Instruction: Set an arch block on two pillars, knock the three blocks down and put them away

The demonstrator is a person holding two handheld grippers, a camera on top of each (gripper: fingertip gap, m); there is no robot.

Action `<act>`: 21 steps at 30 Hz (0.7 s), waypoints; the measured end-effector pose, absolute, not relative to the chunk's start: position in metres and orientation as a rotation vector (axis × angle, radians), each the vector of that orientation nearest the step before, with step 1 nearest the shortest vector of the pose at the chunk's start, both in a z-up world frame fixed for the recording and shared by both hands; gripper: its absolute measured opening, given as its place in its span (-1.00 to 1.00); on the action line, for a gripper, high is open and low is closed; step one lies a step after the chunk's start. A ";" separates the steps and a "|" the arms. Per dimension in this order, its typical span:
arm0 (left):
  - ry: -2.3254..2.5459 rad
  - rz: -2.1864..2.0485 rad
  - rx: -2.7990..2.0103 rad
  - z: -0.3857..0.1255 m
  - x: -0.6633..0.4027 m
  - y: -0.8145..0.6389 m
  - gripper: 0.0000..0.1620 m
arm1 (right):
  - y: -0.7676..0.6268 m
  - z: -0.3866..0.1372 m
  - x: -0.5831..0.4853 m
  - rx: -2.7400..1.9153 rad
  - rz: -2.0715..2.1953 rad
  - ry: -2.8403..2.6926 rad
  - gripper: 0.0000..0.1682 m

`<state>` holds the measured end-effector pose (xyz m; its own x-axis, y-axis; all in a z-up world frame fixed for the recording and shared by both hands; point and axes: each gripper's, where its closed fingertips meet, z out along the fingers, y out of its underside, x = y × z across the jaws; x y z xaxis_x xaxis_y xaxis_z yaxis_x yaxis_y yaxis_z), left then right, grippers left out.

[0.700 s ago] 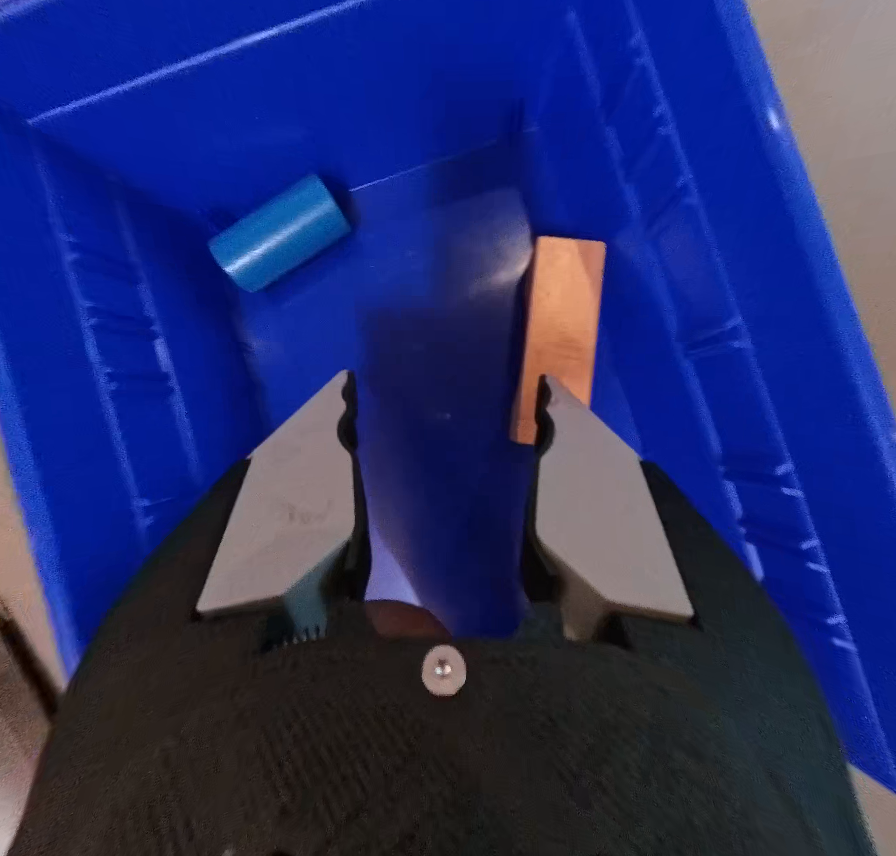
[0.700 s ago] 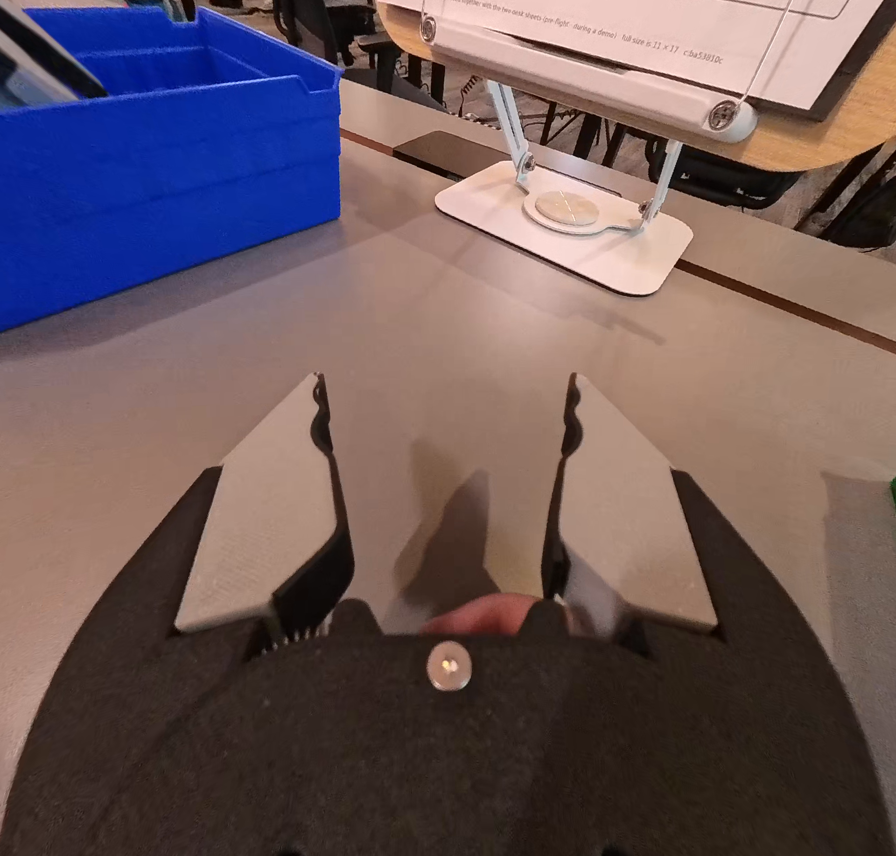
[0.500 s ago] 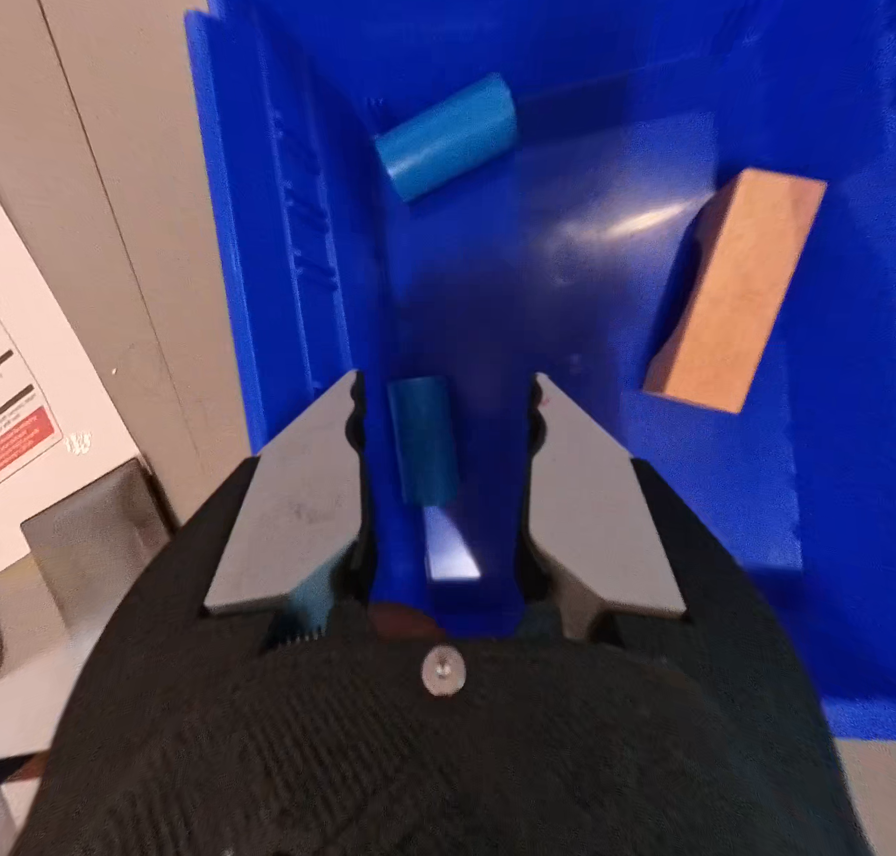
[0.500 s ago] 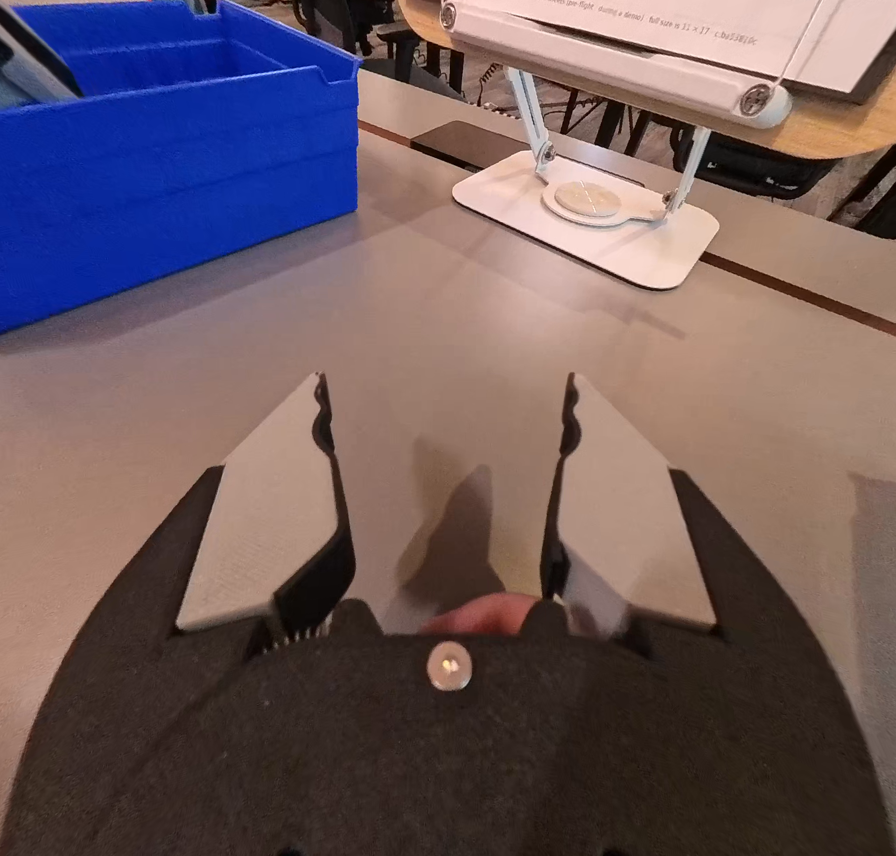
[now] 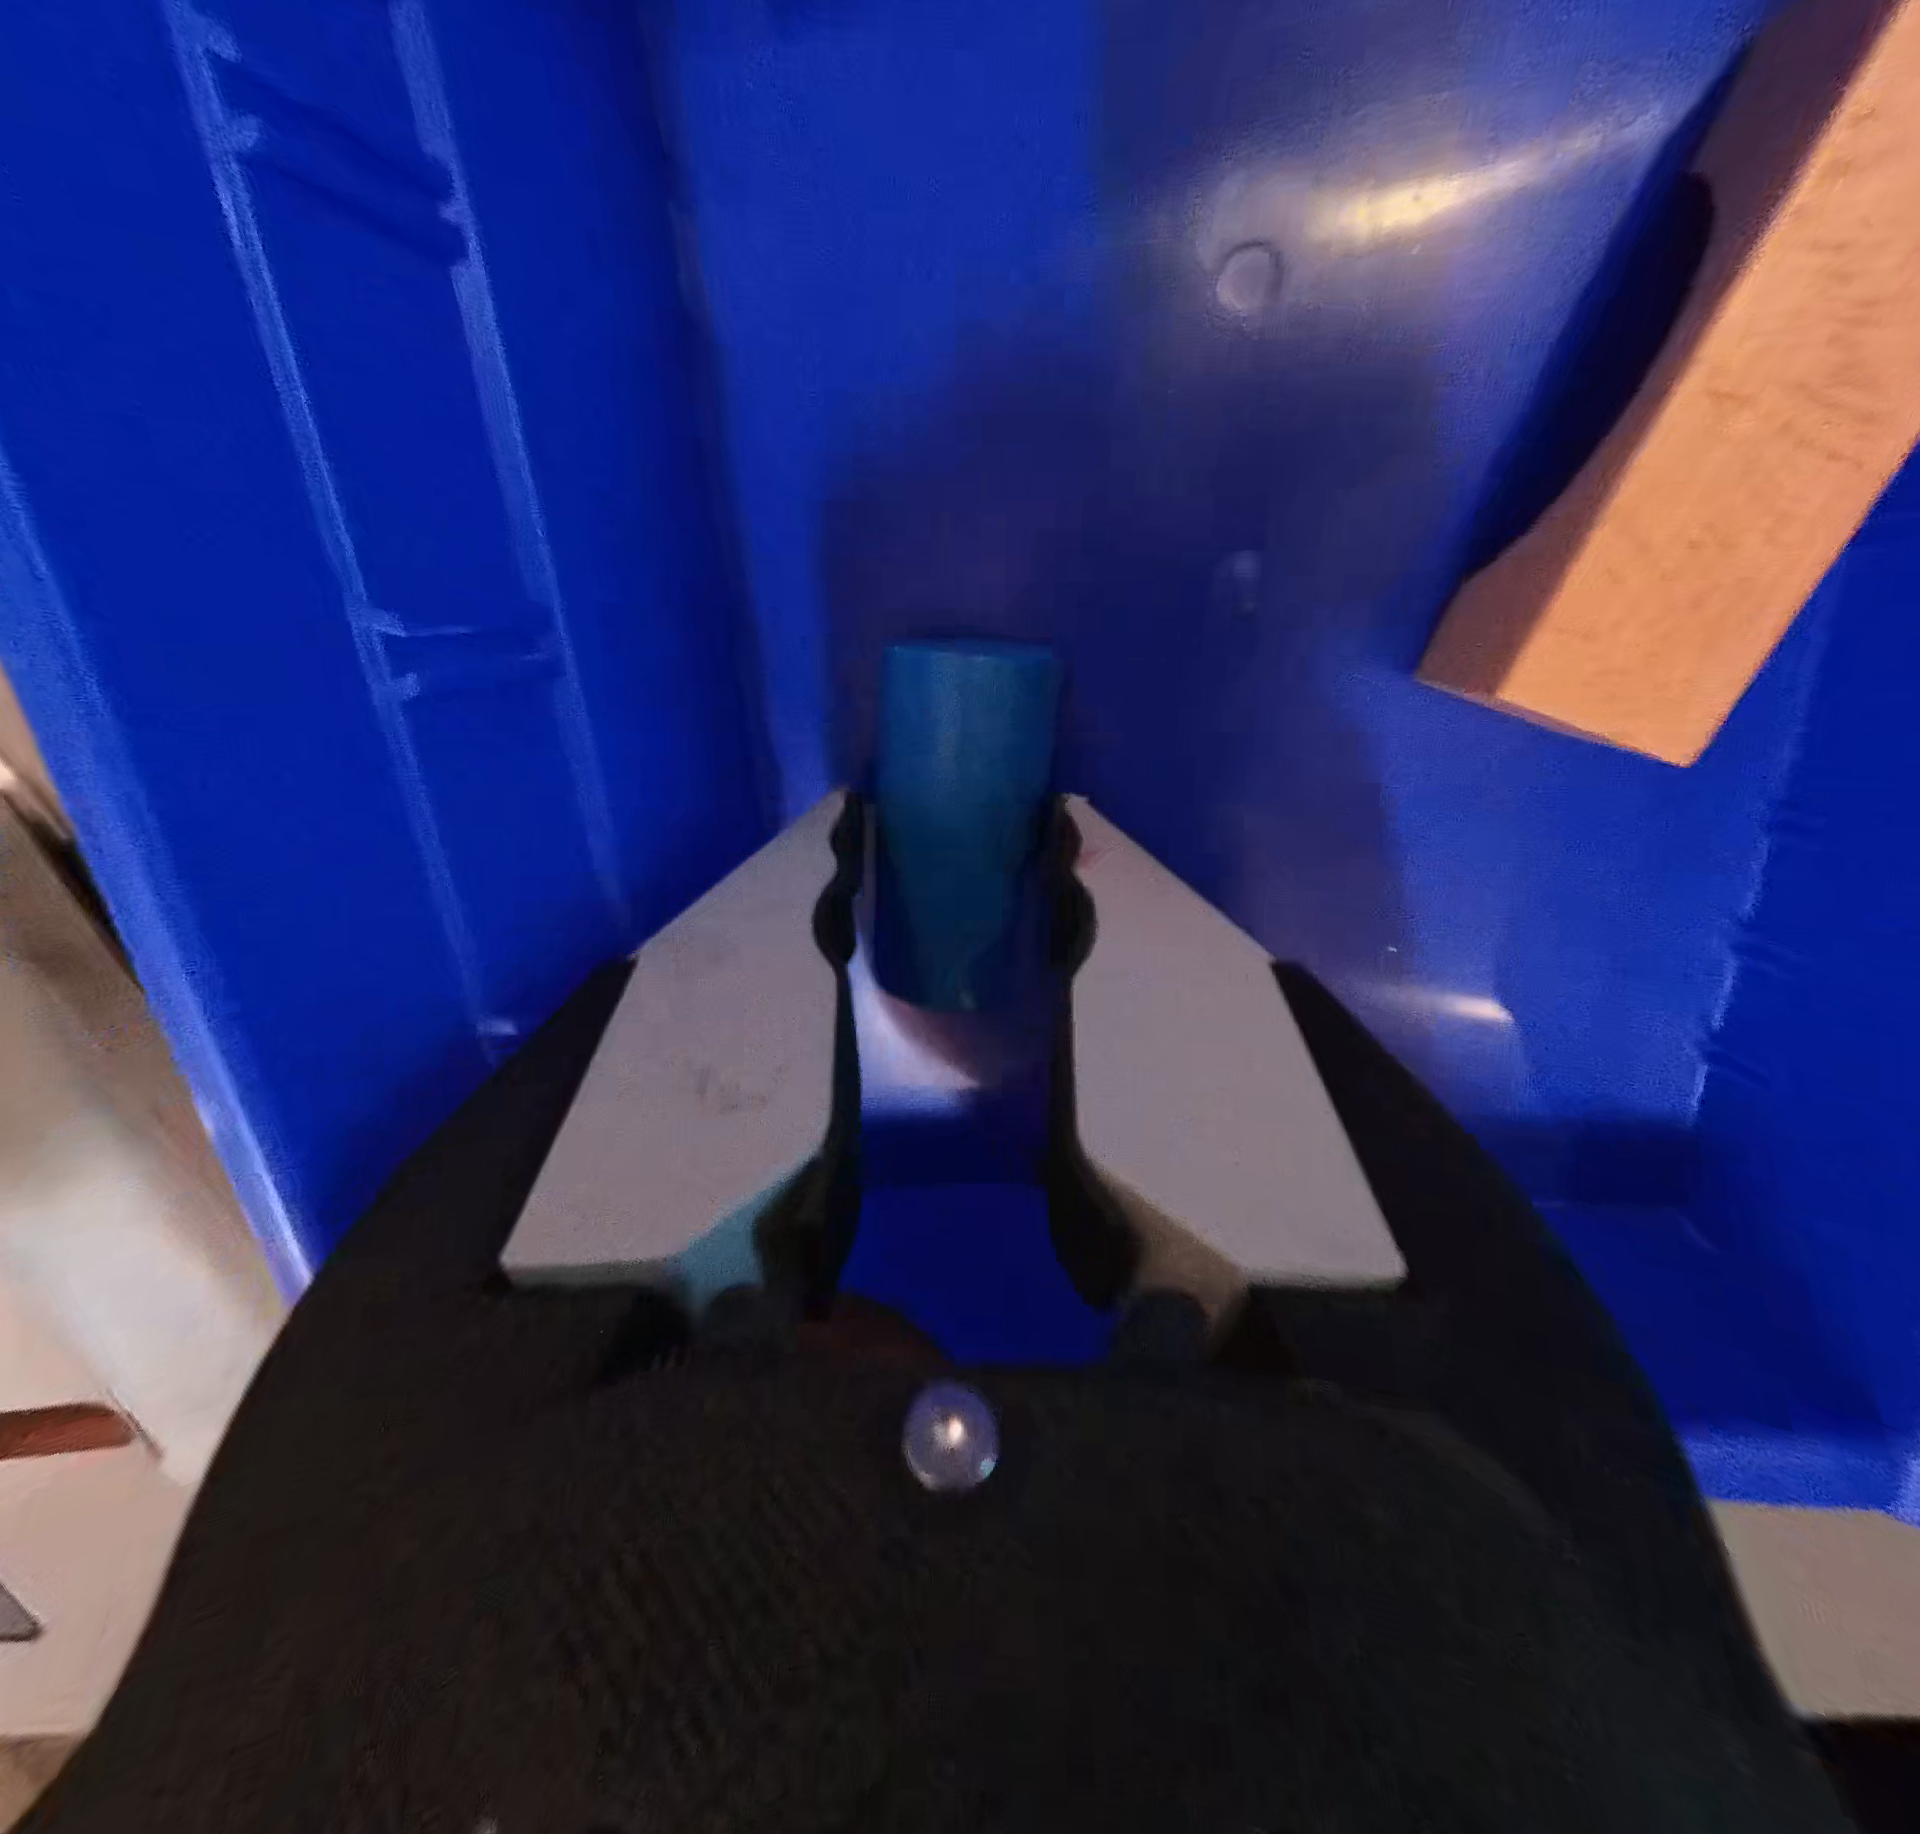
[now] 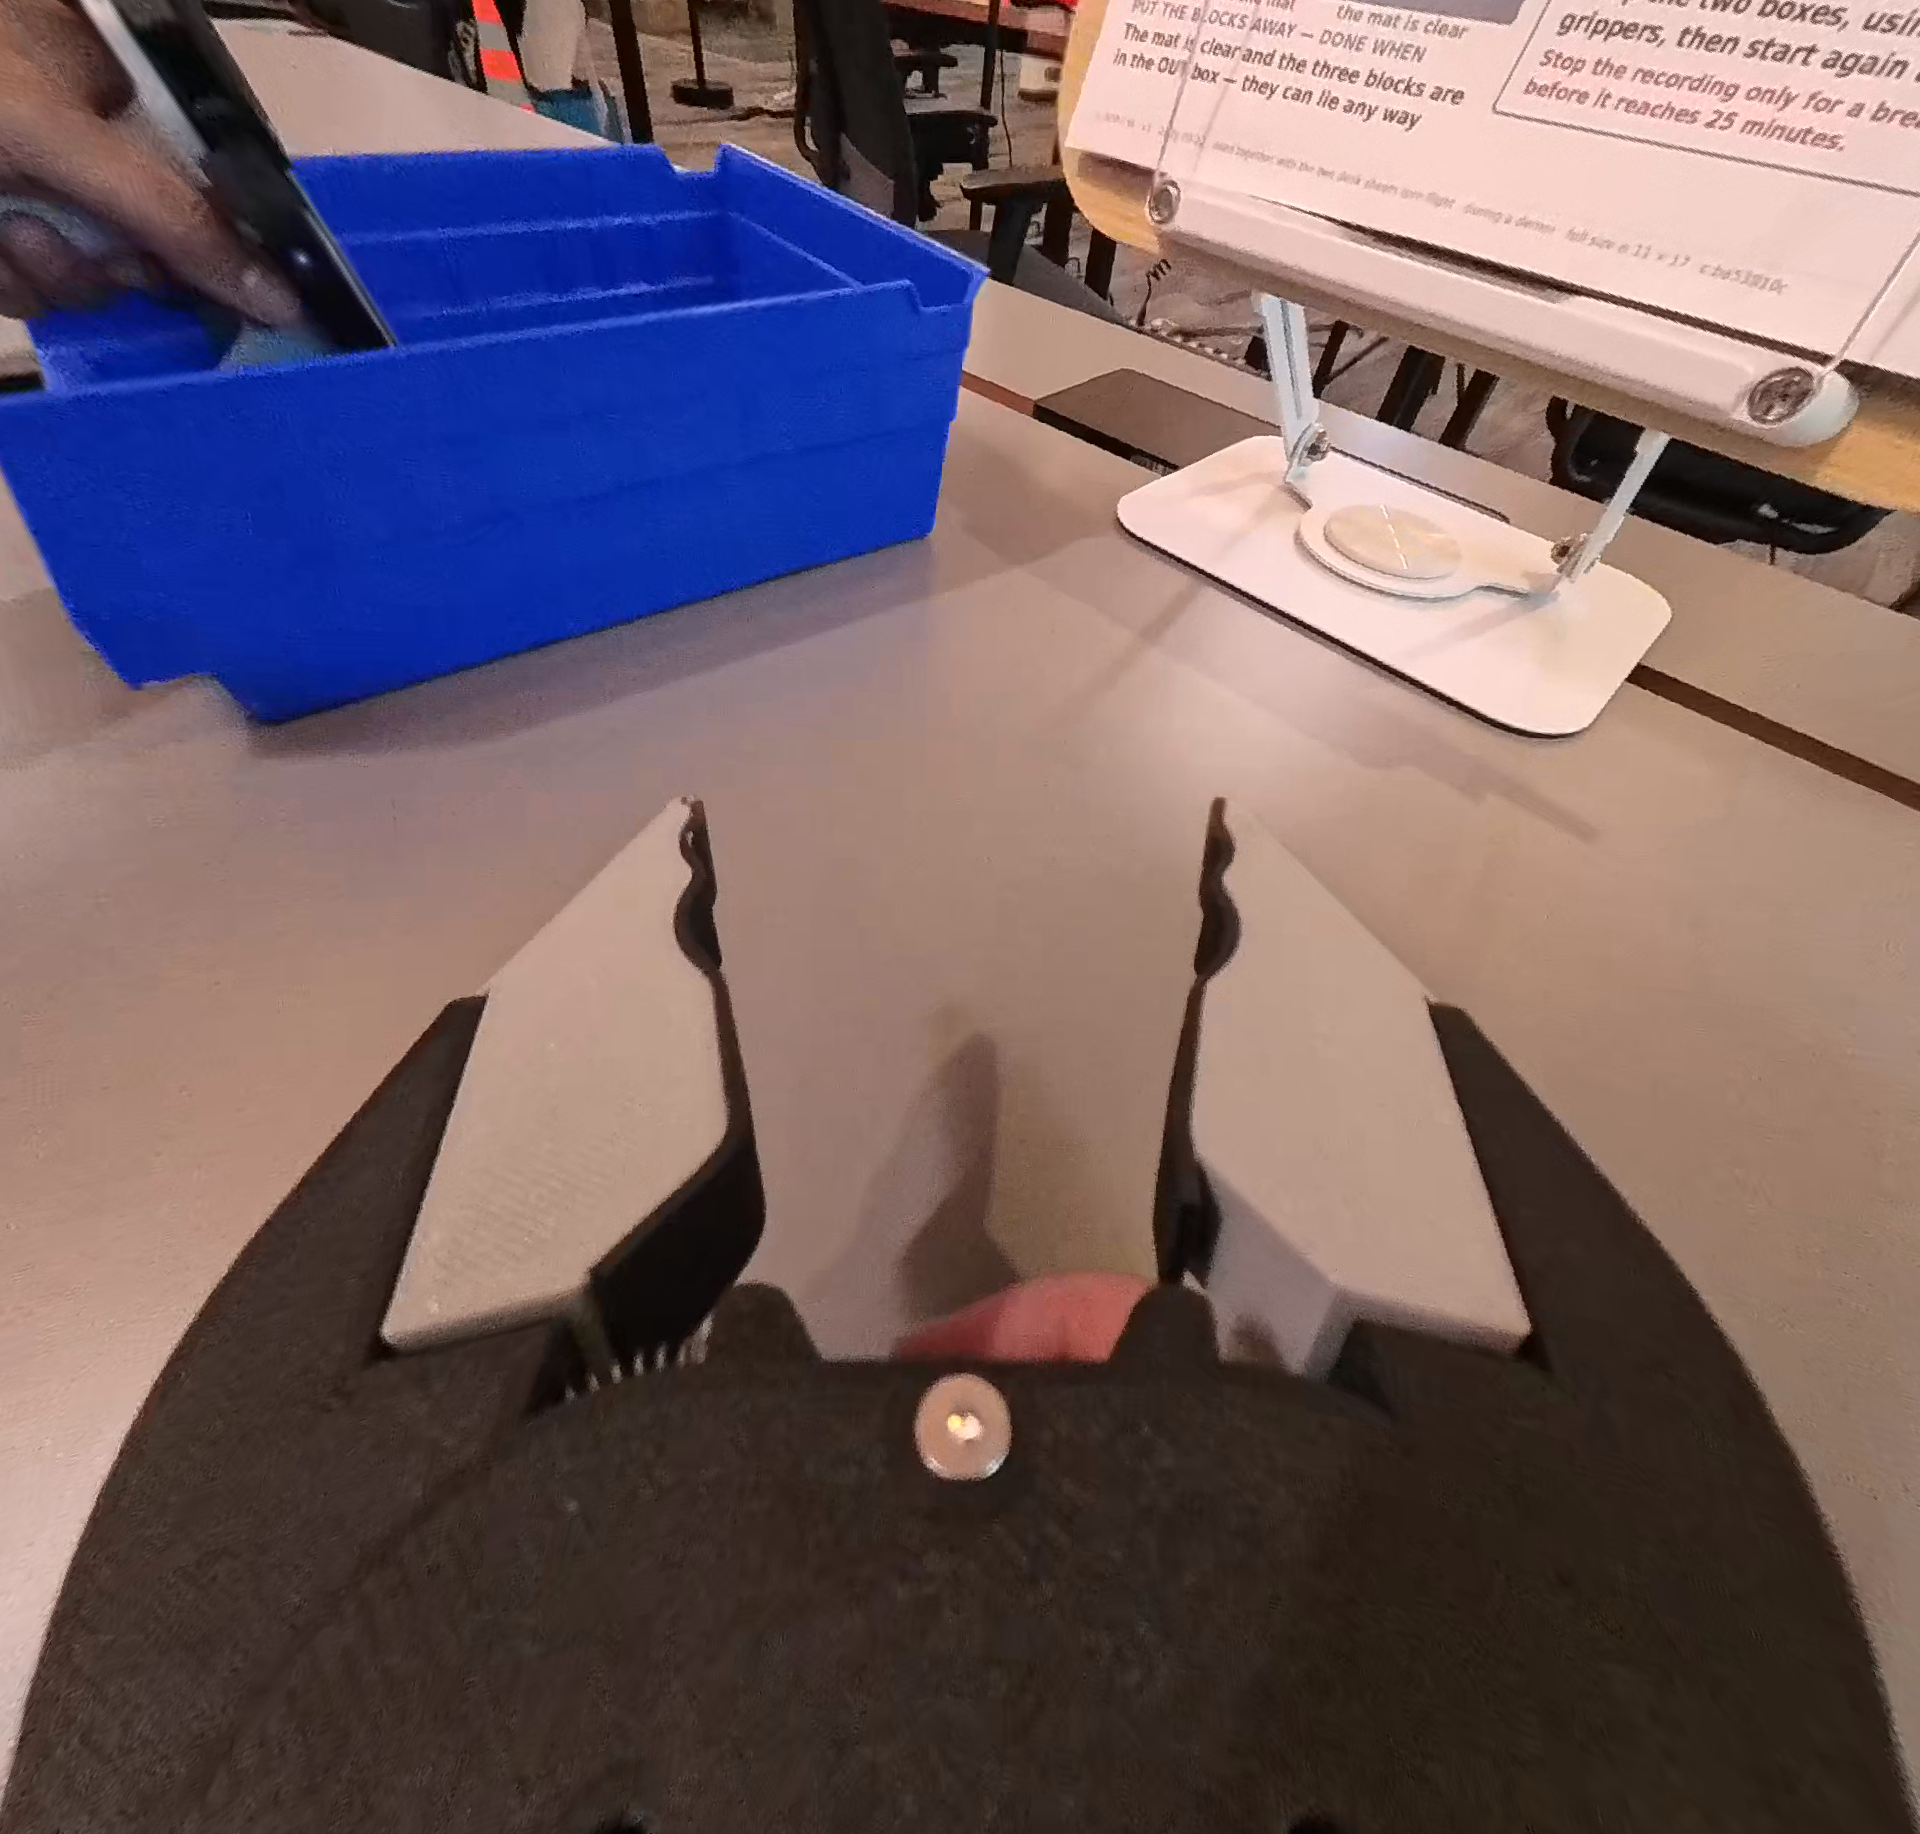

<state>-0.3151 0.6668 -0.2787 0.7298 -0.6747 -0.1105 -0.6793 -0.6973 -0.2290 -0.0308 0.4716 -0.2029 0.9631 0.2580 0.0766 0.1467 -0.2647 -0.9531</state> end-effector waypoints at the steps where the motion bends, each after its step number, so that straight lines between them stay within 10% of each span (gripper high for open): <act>1: 1.058 0.034 -2.698 -0.279 -0.318 0.666 -0.48 | 0.471 -0.201 -0.032 -1.839 0.110 -0.301 0.09; 13: 1.229 -0.080 -2.453 -0.271 -0.303 0.658 -0.62 | 0.464 -0.202 -0.054 -1.844 0.228 -0.391 -0.02; 21: 1.094 -0.515 -1.697 -0.127 -0.205 0.577 -0.63 | 0.442 -0.179 -0.089 -1.791 0.765 -0.449 -0.06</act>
